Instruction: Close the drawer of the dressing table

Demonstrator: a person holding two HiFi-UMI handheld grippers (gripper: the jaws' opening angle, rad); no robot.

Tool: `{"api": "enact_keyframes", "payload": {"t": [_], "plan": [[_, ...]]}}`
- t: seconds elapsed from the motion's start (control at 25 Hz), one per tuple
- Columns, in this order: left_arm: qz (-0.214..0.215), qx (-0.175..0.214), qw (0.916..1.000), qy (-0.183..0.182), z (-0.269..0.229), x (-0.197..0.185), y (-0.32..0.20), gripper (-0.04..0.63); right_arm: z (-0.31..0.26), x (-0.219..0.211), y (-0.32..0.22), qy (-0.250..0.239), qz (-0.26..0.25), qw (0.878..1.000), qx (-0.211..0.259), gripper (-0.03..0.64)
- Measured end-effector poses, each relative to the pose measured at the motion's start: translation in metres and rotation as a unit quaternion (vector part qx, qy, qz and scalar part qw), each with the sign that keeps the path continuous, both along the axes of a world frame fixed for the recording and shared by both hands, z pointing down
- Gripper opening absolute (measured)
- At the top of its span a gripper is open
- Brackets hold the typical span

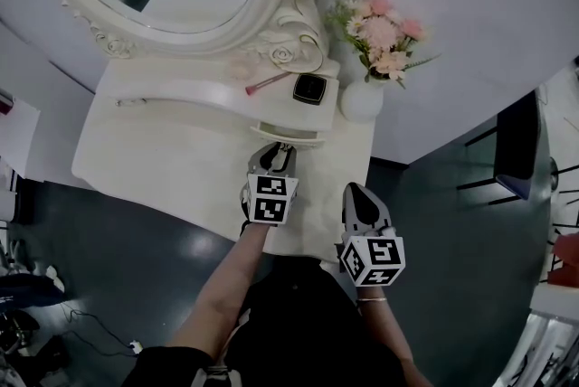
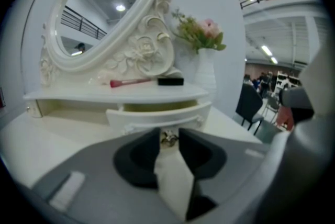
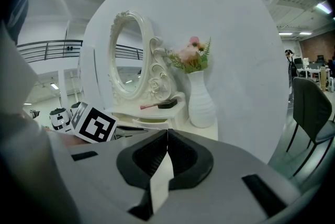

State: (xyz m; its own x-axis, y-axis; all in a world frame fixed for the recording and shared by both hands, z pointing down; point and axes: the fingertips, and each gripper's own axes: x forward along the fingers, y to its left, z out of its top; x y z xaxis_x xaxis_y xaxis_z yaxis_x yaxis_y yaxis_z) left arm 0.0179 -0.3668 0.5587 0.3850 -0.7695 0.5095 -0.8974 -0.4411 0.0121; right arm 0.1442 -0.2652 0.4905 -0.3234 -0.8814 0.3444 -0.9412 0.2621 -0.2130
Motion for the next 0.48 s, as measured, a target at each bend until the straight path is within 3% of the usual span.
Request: {"api": "enact_keyframes", "payload": {"t": [0.48], "plan": [[0.002,0.001,1.0000,0.002,-0.001,0.003,-0.016,0.118,0.002,0.005,0.000,0.000,-0.001,1.000,-0.004,0.005]]}}
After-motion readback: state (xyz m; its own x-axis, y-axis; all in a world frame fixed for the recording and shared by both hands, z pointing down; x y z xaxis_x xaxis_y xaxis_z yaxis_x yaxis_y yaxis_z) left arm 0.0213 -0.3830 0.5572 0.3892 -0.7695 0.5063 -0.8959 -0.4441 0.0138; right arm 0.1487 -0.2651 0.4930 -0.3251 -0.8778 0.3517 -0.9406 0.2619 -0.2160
